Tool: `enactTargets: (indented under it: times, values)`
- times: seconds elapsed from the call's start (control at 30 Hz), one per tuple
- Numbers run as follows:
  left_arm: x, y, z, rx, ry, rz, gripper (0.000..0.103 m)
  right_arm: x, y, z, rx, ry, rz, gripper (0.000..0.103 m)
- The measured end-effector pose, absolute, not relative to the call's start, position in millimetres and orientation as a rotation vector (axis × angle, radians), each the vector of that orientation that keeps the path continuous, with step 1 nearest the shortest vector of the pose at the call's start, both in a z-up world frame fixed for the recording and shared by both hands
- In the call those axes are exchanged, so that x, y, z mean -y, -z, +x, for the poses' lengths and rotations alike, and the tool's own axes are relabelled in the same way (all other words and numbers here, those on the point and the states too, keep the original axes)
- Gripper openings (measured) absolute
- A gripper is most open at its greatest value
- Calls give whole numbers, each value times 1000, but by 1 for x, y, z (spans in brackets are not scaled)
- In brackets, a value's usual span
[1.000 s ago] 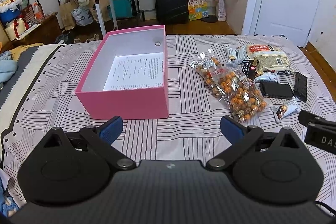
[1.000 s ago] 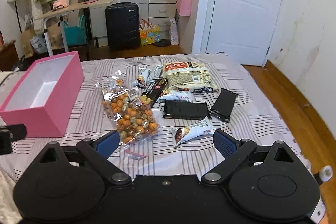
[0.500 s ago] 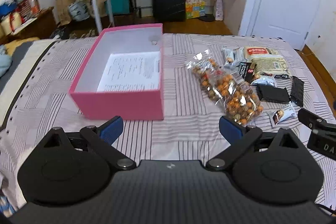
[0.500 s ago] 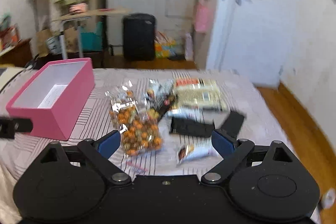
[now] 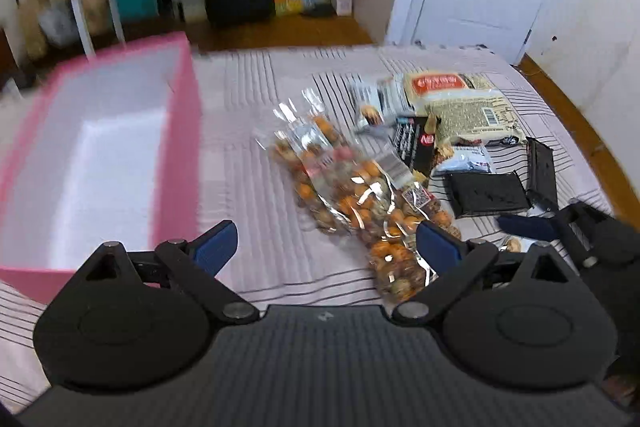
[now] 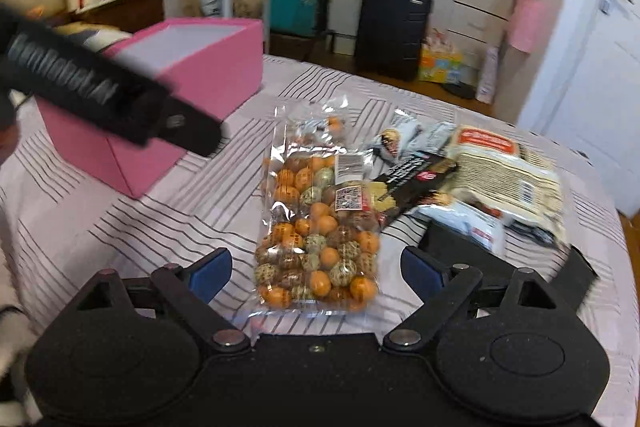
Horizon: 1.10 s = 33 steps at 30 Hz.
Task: Organize snacks
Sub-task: 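Reach the left tool to the clear nut bag and close on it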
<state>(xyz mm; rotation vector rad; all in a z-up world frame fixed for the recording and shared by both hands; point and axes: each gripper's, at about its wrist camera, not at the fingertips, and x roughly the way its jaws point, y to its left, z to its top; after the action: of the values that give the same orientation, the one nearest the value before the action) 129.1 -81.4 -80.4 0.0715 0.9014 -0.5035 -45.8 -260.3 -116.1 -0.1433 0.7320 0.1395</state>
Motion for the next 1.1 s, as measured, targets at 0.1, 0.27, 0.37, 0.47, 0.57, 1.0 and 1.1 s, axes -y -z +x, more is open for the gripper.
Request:
enactTargets:
  times: [0.1,0.27,0.37,0.47,0.57,1.0,1.1]
  values:
    - [92,109,144,-985,517,41,85,263,135,-31,-752,-149,-167,94]
    - [110,153,161,-1111,568,-30,68,261,155,-18,-811,-207,-152,98]
    - [112,171,162,-1168,608,-114,65,252,169,-13,-844,-195,-204,99]
    - [106,179,161,-1180,628,-195,65,250,173,-10,-846,-183,-177,101]
    - [99,186,159,-1187,651,-255,65,254,172,-8,-844,-171,-131,96]
    - [105,164,138,-1163,733,-121,63,252,161,-15,-851,-60,48,92]
    - [103,156,135,-1181,722,-107,63,248,156,-24,-857,-55,83,92]
